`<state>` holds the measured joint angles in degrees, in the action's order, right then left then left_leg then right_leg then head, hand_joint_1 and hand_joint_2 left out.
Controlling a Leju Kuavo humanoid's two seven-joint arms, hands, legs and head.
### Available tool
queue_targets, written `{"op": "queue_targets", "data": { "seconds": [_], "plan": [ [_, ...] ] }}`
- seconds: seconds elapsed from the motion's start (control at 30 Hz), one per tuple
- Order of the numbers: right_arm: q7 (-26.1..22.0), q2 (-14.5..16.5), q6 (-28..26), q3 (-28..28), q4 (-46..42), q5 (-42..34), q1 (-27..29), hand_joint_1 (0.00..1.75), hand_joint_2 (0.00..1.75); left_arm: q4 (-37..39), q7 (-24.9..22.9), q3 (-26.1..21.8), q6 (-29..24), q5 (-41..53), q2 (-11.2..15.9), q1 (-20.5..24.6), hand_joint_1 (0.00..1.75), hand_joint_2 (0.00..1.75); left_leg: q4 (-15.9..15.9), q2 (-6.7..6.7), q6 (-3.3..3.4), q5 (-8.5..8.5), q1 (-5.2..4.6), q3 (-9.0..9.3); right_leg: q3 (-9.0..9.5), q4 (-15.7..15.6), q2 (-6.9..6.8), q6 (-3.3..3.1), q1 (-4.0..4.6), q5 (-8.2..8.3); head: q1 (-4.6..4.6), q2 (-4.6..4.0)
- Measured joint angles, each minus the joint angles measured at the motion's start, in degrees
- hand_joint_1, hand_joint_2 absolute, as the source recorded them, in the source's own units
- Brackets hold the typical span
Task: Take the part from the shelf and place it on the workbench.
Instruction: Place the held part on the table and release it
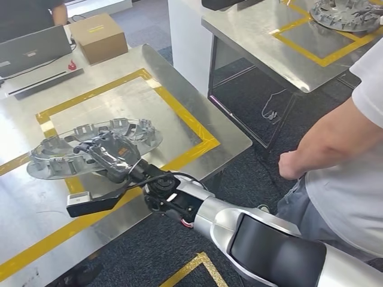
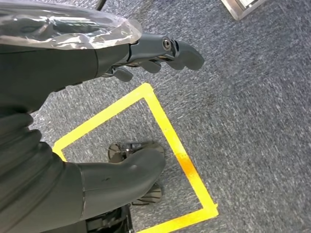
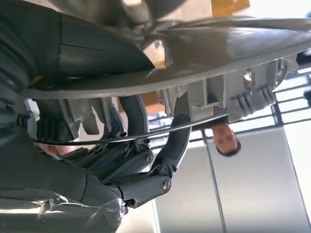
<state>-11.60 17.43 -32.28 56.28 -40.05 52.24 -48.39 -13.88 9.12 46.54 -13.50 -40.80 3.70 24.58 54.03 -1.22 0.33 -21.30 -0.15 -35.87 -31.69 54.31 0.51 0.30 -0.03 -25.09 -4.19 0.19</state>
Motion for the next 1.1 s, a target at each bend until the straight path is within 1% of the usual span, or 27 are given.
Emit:
{"op": "queue_targets", "data": {
  "seconds": [0.2,0.27,0.4,0.5,0.63,0.77,0.9,1.1],
  "plan": [
    [3.0,1.0,2.9,3.6,3.6,-2.0,-0.6,1.75,1.75,0.0,-0.3,0.8,0.5,0.3,-0.5,0.3,0.0,1.75,0.0,-0.01,0.0,0.0,-0.01,0.0,0.03,0.0,0.0,0.0,0.0,0.0,0.01,0.0],
    [5.0,1.2,5.6,4.7,4.7,-3.7,-1.1,1.75,1.75,0.0,-0.9,0.9,1.0,0.5,-0.8,0.5,0.0,1.75,0.0,0.0,0.0,0.0,-0.01,0.01,0.07,-0.1,0.0,0.0,0.0,0.0,0.0,0.01],
    [9.2,1.3,12.4,5.6,7.1,-11.6,-2.7,1.75,1.75,0.0,-1.6,1.0,2.2,0.4,-1.3,0.8,0.0,1.75,0.0,0.0,0.01,0.0,-0.01,0.01,0.11,-0.2,0.01,0.02,-0.01,0.03,-0.01,-0.01],
    [10.3,1.3,14.3,5.8,8.9,-15.5,-4.0,1.75,1.75,0.0,-1.6,1.0,2.5,0.2,-1.5,1.0,0.0,1.75,0.0,0.0,0.01,0.0,-0.01,0.02,0.15,-0.2,0.01,0.04,-0.01,0.05,0.0,0.0],
    [11.5,1.3,14.5,5.9,10.8,-17.7,-5.2,1.75,1.75,0.0,-1.6,1.0,2.8,0.0,-1.8,1.2,0.0,1.75,0.0,0.01,0.01,0.0,0.0,0.04,0.2,-0.3,0.02,0.04,-0.01,0.07,0.01,0.0],
    [13.4,1.3,13.2,5.7,12.8,-22.8,-7.0,1.75,1.75,0.0,-1.3,1.1,3.1,-0.3,-1.9,1.3,0.0,1.75,0.0,0.02,0.02,-0.01,0.02,0.04,0.24,-0.4,0.02,0.04,0.0,0.08,-0.01,0.01],
    [13.5,1.3,11.9,4.7,14.4,-26.5,-8.7,1.75,1.75,0.0,-0.7,1.1,3.1,-0.5,-2.1,1.3,0.0,1.75,0.0,0.02,0.05,-0.03,0.02,0.04,0.31,-0.5,0.03,0.03,0.0,0.08,-0.01,0.0],
    [13.7,1.3,9.9,3.2,16.6,-29.2,-10.4,1.75,1.75,0.0,0.0,1.2,3.2,-0.9,-2.3,1.4,0.0,1.75,0.0,0.02,0.12,-0.08,0.02,0.04,0.4,-0.6,0.03,0.04,0.01,0.08,-0.01,0.01]
  ]
}}
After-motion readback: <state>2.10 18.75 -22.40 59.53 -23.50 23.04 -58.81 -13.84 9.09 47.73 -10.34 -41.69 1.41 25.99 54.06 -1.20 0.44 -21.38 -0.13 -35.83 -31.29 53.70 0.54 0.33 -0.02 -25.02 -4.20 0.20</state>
